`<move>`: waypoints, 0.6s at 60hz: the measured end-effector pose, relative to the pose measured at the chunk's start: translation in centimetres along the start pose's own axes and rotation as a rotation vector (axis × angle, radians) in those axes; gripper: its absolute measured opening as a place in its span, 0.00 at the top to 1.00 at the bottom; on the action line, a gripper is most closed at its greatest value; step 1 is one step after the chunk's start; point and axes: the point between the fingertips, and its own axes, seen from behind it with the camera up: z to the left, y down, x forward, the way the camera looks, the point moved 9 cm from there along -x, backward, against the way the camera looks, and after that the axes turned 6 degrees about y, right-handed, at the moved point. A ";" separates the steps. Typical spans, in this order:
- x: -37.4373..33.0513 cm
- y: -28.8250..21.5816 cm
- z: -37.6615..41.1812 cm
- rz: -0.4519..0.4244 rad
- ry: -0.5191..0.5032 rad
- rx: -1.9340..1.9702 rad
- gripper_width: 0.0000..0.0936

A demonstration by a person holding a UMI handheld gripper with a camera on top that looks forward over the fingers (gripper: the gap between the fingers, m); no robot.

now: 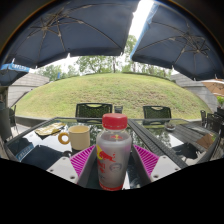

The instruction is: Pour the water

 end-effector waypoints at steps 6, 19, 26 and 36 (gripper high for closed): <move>1.4 -0.2 -0.4 -0.023 -0.023 0.013 0.50; 1.8 -0.2 0.1 -0.057 -0.047 -0.023 0.67; 3.5 -2.5 -1.1 -0.091 0.002 -0.190 0.67; 10.0 -8.3 -0.5 -0.196 0.157 -0.781 0.67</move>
